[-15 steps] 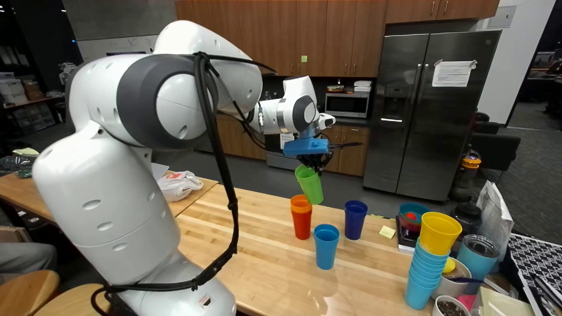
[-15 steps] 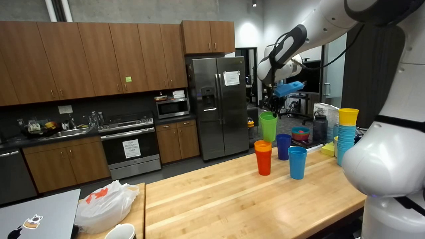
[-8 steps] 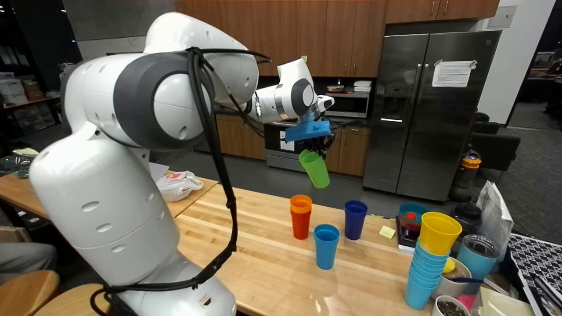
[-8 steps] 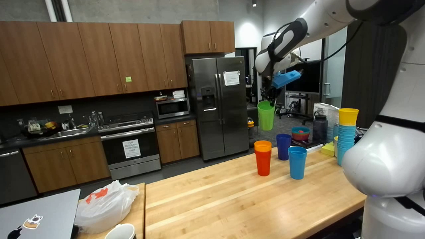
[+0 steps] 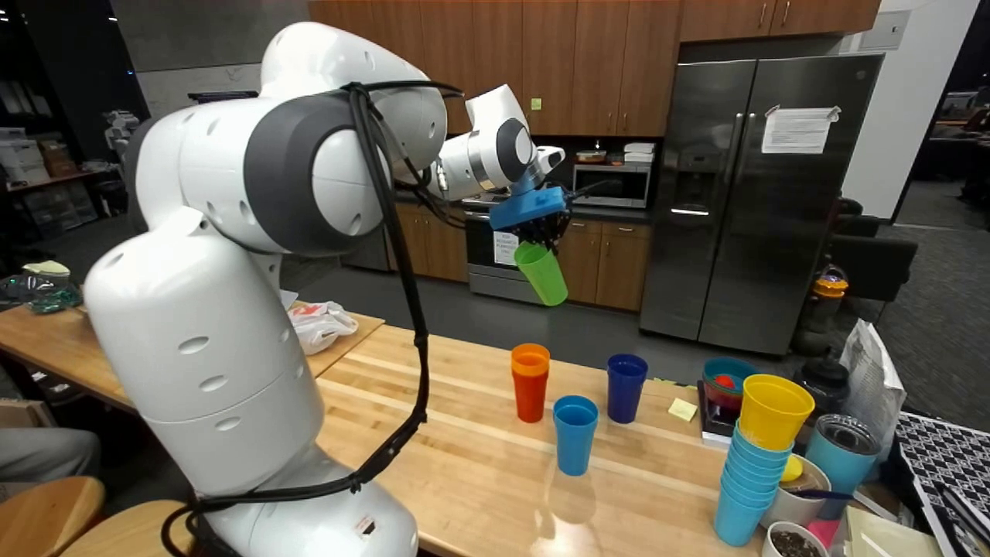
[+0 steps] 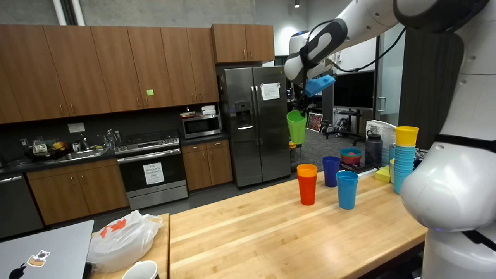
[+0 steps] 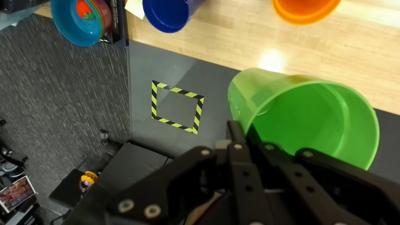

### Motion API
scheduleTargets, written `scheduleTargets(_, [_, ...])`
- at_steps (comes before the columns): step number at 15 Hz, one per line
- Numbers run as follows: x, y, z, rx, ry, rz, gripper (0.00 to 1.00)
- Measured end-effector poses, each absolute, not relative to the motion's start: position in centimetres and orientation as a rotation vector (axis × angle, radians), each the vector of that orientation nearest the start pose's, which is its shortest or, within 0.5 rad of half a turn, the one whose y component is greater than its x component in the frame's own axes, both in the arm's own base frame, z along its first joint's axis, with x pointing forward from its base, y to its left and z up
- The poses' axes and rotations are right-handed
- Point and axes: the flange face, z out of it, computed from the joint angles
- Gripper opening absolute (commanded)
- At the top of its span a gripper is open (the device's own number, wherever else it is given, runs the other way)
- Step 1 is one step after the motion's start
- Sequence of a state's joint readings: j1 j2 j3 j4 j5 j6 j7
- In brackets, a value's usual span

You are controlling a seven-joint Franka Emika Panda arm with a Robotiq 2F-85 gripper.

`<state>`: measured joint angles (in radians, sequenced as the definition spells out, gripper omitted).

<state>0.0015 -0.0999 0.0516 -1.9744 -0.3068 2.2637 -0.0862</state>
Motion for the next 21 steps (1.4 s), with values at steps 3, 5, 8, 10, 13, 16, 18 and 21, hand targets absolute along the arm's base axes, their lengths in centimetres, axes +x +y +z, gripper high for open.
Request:
scheduleTargets(3, [57.7,3.7,54.8,-3.313,-0.528,-0.642,0.01])
scheduleTargets(5, [58.6,4.3,54.1,-3.308,-0.553,-0.627,0.01])
scheduleTargets(8, [59.9,5.4,53.1,-3.258,-0.627,-0.622,0.01])
scheduleTargets(10, [60.7,5.9,52.8,-3.185,-0.674,-0.629,0.01])
scheduleTargets(13, [61.6,6.4,52.5,-3.082,-0.733,-0.643,0.01])
scheduleTargets(16, [62.1,6.8,52.3,-2.984,-0.781,-0.624,0.01])
scheduleTargets(18, [62.1,6.8,51.9,-2.925,-0.812,-0.579,0.01])
scheduleTargets(21, [61.9,6.5,51.4,-2.877,-0.846,-0.466,0.01])
